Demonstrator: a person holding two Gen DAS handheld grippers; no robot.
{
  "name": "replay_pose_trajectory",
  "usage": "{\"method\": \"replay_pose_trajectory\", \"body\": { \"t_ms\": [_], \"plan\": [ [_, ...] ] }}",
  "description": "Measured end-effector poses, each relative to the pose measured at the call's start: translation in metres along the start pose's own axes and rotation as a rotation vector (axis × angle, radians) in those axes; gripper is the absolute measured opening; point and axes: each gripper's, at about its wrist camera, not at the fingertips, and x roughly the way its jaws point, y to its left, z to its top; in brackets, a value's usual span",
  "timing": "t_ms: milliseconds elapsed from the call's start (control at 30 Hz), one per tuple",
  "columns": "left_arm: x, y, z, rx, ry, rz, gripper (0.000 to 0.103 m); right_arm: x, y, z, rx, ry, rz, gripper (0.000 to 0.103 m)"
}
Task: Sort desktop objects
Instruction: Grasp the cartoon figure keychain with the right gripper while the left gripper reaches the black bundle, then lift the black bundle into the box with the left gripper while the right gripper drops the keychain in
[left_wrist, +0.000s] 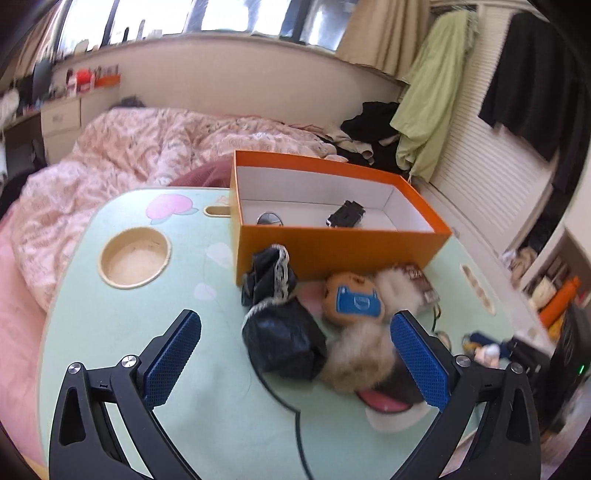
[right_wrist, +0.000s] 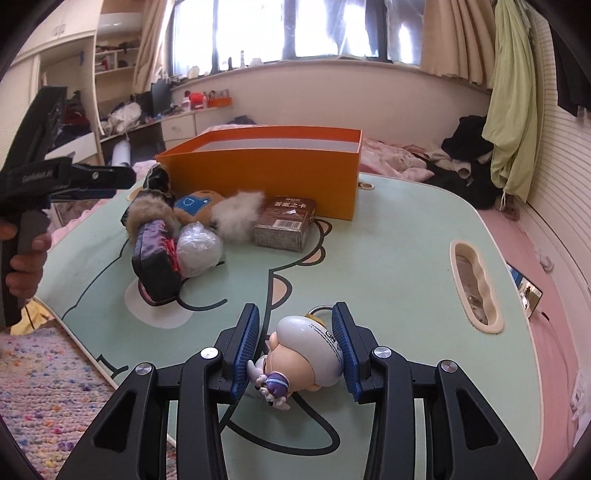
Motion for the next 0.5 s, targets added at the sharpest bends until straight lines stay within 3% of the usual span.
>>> {"method": "replay_pose_trajectory", "body": {
  "t_ms": [133,200,267,333,433,500],
  "plan": [
    [0.02,0.011,0.009,-0.062,0.033,0.018,0.097,0.0,-0.001,0.0,0.003,0.002,0.001,0.039],
    [0.034,0.016,0.008,-0.059,0.076,0.026,0.087,0.0,-0.001,0.0,0.003,0.002,0.001,0.039],
    [0.047,0.021,0.003,-0.061,0.128,0.018,0.058,0.0,-0.001,0.0,0.002,0.003,0.0,0.039],
    [0.043,0.024,-0.001,-0.052,0.092,0.016,0.038,0.0,0.0,0.0,-0.002,0.003,-0.006,0.039],
    [0.031,0.033,-0.008,-0.095,0.067,-0.023,0.035,0.001,0.0,0.001,-0.001,0.008,-0.006,0.039],
    [0.021,0.033,-0.012,-0.07,0.044,0.007,0.035,0.0,-0.002,0.003,0.01,0.011,0.0,0.039]
  ]
}}
